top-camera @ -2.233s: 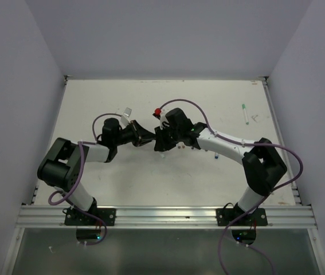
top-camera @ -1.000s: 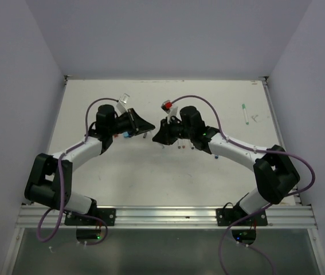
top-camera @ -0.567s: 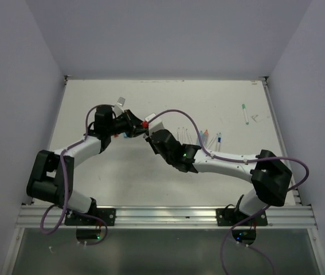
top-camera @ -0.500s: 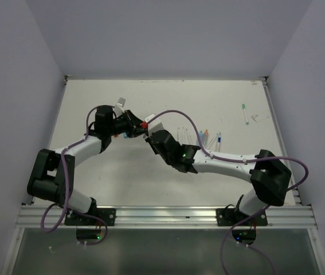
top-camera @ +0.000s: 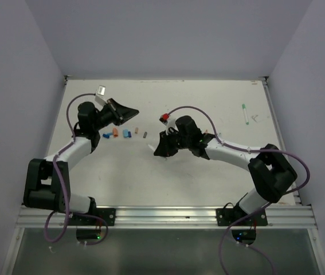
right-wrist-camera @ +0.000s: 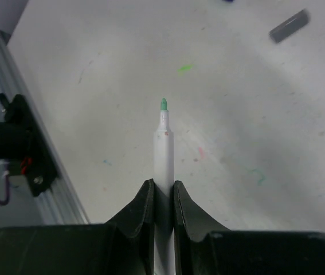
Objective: Open the pen caps
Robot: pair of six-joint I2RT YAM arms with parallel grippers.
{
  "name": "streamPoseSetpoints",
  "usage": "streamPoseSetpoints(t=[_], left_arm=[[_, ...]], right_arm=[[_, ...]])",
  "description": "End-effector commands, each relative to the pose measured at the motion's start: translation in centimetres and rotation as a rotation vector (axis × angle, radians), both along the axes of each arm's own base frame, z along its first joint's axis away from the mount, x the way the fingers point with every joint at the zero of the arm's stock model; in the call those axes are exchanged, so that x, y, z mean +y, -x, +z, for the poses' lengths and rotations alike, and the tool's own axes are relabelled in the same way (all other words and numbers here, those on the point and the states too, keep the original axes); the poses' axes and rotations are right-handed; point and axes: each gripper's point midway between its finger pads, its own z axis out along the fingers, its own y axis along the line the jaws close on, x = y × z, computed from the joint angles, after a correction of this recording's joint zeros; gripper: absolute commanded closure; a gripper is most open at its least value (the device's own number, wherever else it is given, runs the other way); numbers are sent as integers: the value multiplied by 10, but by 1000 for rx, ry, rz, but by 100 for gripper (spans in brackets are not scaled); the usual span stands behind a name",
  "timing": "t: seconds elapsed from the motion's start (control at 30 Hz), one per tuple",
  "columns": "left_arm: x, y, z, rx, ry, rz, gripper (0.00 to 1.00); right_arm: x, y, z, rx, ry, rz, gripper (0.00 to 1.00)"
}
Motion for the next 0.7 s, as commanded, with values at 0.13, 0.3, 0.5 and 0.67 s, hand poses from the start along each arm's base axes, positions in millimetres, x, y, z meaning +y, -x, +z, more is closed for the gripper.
streamPoseSetpoints(t=[0.13,0.3,0.5,0.67], left_arm=[[18,-14,28,-155,-243,57,100],[86,-15,-41,136,-529,312,100],[129,4,-90,293,-636,469,100],[140,10,-120,364,-626,479,100]], right_arm=[[9,37,22,177,-101,104,100],[-65,-11,29,-45,179,-253,100],[-110,-17,32,-41,243,-382,100],[-124,-9,32,-55,240,-401,100]])
